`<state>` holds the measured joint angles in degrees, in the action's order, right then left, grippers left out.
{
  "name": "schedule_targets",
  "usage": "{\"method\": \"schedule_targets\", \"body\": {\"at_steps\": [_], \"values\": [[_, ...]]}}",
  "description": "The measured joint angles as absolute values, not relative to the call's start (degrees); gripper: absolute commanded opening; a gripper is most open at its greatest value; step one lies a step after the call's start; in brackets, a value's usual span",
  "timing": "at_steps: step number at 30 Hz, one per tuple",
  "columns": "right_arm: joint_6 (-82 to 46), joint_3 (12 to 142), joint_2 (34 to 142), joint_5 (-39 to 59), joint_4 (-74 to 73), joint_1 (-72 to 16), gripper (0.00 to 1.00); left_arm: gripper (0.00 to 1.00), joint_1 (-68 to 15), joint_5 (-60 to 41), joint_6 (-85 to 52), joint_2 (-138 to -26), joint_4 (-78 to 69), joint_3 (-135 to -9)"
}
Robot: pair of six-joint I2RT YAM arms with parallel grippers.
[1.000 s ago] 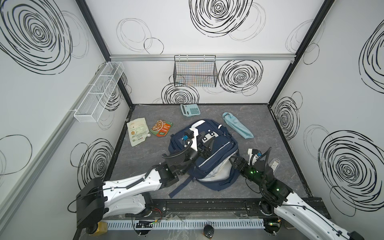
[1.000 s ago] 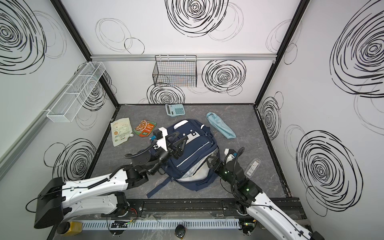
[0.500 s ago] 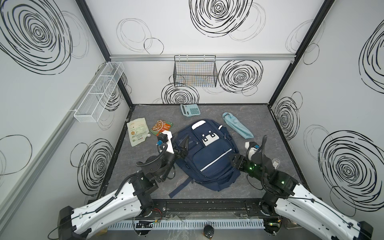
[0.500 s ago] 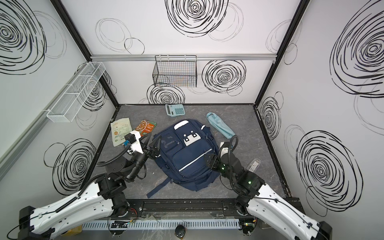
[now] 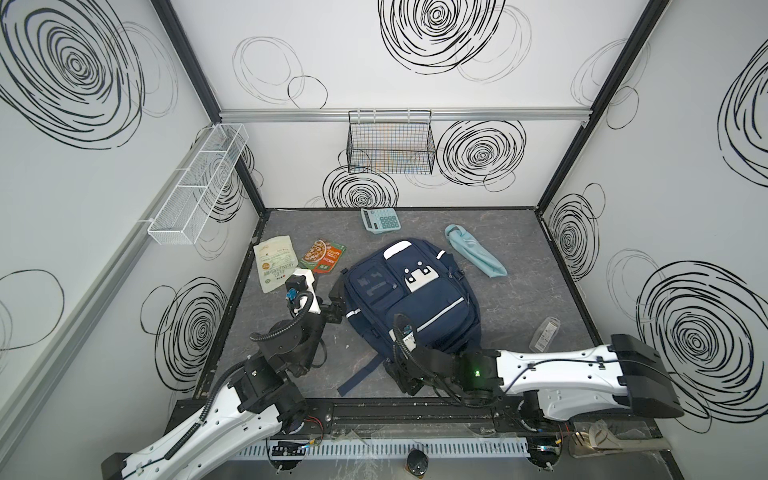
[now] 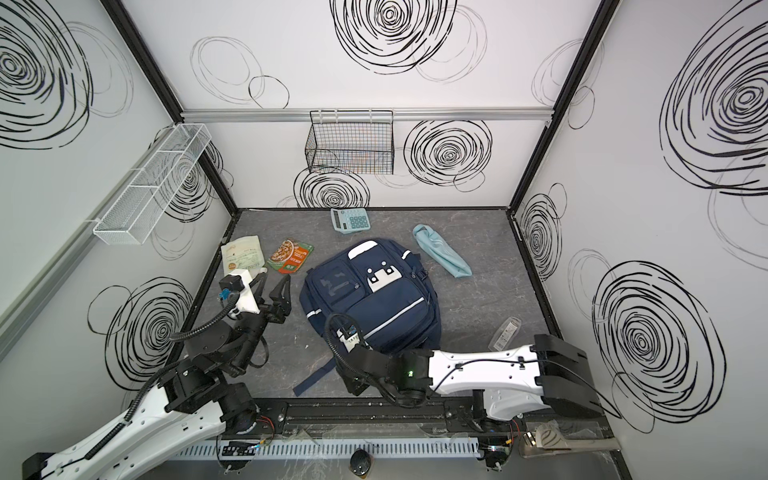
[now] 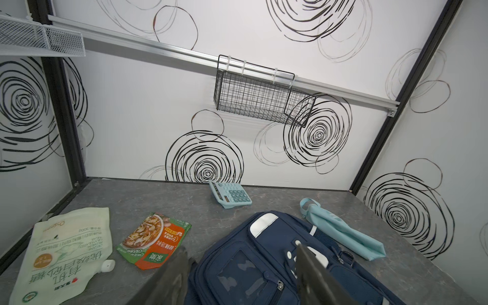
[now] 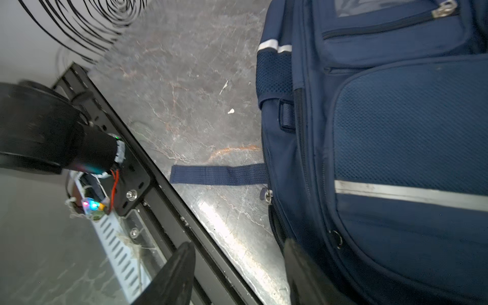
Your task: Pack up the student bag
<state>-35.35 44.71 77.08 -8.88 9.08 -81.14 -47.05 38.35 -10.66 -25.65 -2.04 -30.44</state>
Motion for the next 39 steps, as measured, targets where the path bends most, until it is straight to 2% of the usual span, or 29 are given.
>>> {"method": "schedule_targets", "body": {"at_steps": [4,11,14,22,31,39], "values": [[-23.2,45.9,81.6,-9.6,9.7,-81.2,0.73,0.67,-46.4,38.5,-10.0,-24.7,0.4,-30.4],[-7.4,44.0,85.1,-14.4,7.1,-81.0,0.75,0.67,-45.6,38.6,-8.6,-24.6,4.4,-30.5],[-3.2,42.0,86.5,-16.4,4.0,-80.2,0.72,0.68,-45.1,38.6,-8.0,-24.6,5.6,-30.7],[5.1,41.1,88.7,-17.0,-3.3,-76.3,0.49,0.72,-43.3,38.3,-5.0,-24.5,7.3,-31.6],[9.5,37.1,86.0,-14.7,-7.5,-75.3,0.56,0.73,-39.2,36.1,-0.9,-25.6,8.9,-32.9],[8.7,32.3,82.5,-13.0,-10.1,-75.4,0.48,0.73,-36.3,31.9,-0.5,-27.4,9.1,-33.3]]}}
